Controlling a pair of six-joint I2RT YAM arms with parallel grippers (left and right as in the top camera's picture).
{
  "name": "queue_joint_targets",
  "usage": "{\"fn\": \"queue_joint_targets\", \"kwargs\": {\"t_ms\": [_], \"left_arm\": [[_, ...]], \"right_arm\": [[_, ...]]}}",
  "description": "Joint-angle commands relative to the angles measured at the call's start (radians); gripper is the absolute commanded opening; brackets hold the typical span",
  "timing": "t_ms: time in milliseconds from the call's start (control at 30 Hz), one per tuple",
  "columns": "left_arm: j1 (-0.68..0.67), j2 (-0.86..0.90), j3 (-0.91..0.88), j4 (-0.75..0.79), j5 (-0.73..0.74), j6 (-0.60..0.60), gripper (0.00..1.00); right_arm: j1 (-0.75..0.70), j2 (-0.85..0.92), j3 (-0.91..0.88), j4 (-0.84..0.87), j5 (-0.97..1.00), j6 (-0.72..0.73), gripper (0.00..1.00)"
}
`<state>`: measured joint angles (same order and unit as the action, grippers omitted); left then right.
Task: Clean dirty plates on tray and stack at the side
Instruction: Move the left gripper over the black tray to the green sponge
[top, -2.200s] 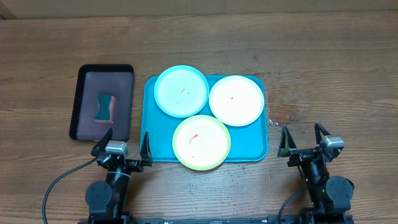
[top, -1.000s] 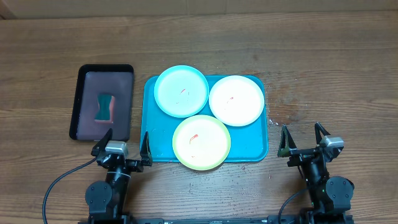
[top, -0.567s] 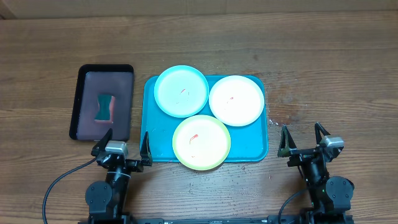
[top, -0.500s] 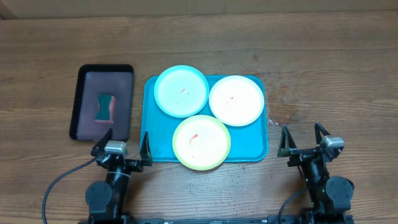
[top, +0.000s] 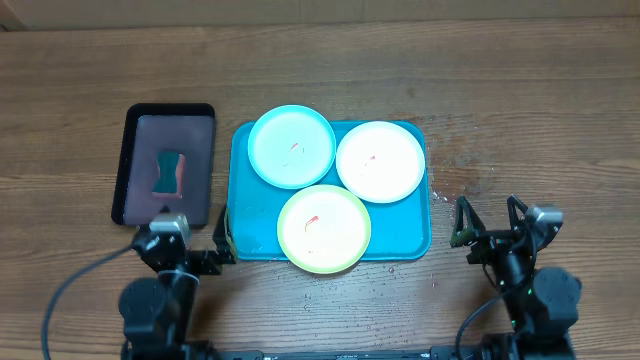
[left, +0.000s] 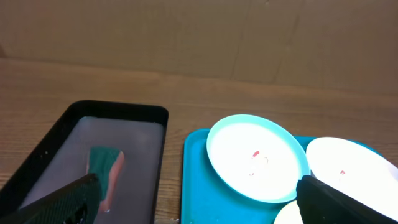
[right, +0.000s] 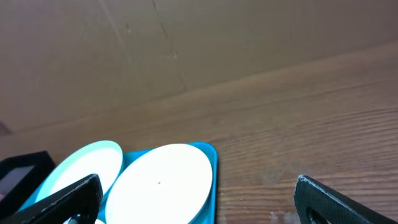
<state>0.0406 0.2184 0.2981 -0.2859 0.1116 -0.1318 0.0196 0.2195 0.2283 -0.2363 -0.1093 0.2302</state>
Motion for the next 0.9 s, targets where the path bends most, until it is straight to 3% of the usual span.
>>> {"fn": "queue_joint_targets", "kwargs": {"t_ms": [0,200,367,500,667,867], "left_arm": [[-0.002,0.144,0.124,-0.026,-0.011,-0.014,1.0],[-0.002,0.441,0.407,-0.216,-0.007,-0.014,1.0],[-0.002,0.669,0.675,-0.483,-0.006,-0.014,1.0],[-0.002,0.779,0.776,-0.639,-0.002,-0.017,1.0],[-0.002,0.85,0.783,-0.652,0.104,-0.034,1.0],[0.021,0.879,0.811,-0.584,0.034,-0.059,1.0]], "right_arm": [[-0.004,0.115,0.134,-0.044,-0.008,0.006,1.0],[-0.004,0.373,0.389,-0.243,-0.008,0.005,1.0],[-0.004,0.612,0.663,-0.509,-0.008,0.005,1.0],[-0.004,0.754,0.795,-0.637,-0.005,0.002,1.0],[-0.004,0.844,0.809,-0.63,-0.032,0.002,1.0],[-0.003,0.849,0.813,-0.576,-0.053,-0.029,1.0]]}}
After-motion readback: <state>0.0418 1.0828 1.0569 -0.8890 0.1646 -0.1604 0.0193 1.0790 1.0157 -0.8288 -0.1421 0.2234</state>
